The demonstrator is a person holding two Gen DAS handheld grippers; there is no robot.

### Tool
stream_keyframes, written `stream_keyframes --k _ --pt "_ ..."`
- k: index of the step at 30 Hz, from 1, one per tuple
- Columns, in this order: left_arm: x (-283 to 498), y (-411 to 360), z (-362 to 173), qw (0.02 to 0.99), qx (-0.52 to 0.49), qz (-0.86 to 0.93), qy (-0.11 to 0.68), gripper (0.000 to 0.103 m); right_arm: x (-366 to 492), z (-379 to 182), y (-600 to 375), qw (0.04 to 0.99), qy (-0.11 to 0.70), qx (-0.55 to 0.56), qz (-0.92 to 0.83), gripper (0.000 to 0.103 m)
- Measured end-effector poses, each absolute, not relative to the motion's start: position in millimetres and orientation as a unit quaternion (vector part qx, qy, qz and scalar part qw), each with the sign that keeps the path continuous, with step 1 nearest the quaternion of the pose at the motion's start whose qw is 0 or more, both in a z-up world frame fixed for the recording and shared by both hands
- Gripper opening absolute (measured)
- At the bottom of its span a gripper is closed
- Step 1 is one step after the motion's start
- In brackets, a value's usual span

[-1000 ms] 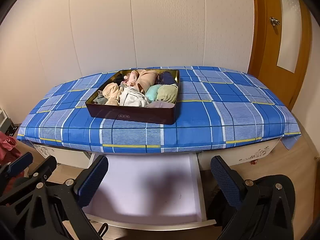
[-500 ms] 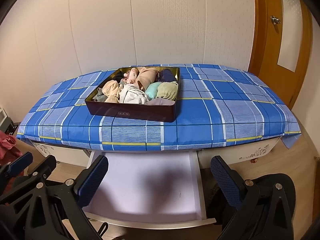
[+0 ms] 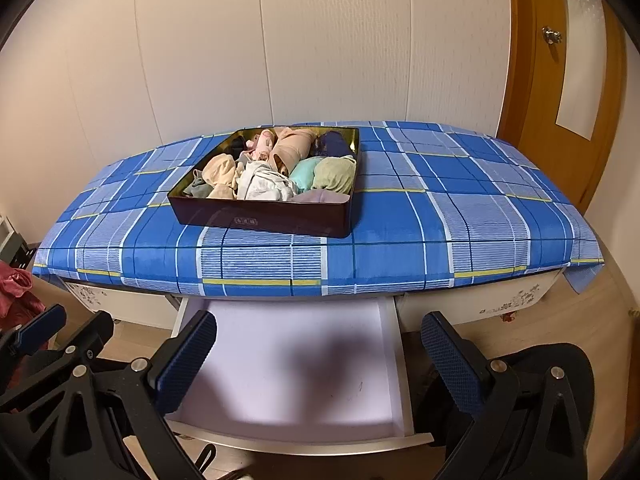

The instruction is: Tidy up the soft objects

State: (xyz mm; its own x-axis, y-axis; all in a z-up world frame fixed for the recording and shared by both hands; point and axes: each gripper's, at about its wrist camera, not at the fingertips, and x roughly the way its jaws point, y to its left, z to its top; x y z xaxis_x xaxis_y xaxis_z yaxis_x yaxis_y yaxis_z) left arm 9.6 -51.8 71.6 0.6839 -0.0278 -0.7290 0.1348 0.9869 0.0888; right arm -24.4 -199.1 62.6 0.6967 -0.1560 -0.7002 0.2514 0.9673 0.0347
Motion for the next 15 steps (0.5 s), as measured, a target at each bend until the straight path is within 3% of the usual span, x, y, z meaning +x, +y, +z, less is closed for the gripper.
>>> stream_keyframes --k 15 --pt "21 -56 58 0.908 0.071 -0.042 0.410 0.055 -12 49 -205 0.912 0.390 0.061 -0.108 0.103"
